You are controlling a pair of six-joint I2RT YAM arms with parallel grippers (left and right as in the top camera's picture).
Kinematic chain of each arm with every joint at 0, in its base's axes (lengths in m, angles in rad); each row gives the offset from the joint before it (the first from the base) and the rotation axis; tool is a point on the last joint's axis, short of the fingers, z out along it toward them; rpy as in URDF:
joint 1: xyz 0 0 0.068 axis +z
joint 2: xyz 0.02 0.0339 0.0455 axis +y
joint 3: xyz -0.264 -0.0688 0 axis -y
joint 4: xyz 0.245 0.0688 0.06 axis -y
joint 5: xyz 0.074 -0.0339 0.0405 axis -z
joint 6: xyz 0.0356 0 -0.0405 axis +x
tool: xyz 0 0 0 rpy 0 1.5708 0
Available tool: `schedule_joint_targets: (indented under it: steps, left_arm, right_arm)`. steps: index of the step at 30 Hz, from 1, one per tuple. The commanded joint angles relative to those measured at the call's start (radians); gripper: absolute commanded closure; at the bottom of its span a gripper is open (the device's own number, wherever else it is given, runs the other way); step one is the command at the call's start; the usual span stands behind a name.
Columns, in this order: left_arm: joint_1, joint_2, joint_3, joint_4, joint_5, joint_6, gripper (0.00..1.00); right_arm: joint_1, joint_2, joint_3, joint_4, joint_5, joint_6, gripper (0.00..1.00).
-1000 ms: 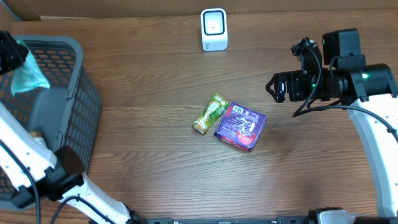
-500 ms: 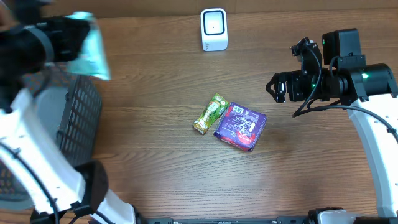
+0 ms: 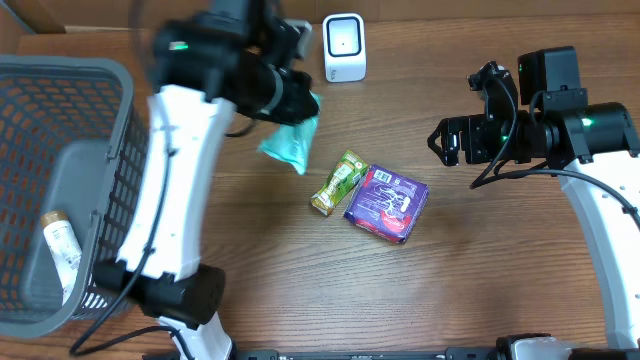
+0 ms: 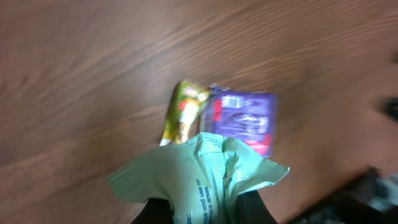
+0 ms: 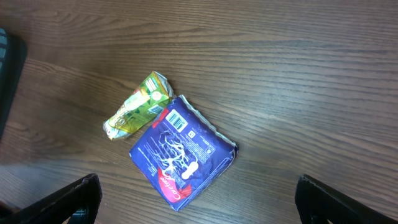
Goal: Scan the item barcode
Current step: 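Carry the mint-green wrapper out and set it left of the green pouch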
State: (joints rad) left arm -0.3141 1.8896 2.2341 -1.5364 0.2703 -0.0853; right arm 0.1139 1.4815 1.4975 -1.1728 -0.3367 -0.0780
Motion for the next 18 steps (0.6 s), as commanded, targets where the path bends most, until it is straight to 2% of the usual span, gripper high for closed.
schedule_joint_targets:
  steps: [1, 13, 18]
  left_arm:
    - [-0.035, 0.015, -0.135, 0.048, -0.226, -0.150, 0.96]
    - [-0.054, 0.016, -0.698, 0.496, -0.252, -0.177, 0.96]
    - [-0.066, 0.016, -0.822, 0.576, -0.231, -0.204, 0.96]
  right_arm:
    - [0.006, 0.000, 0.000, -0.003, -0.005, 0.002, 0.00]
    - [0.006, 0.000, 0.000, -0.003, -0.005, 0.003, 0.00]
    - [0.006, 0.000, 0.000, -0.002, -0.005, 0.002, 0.00]
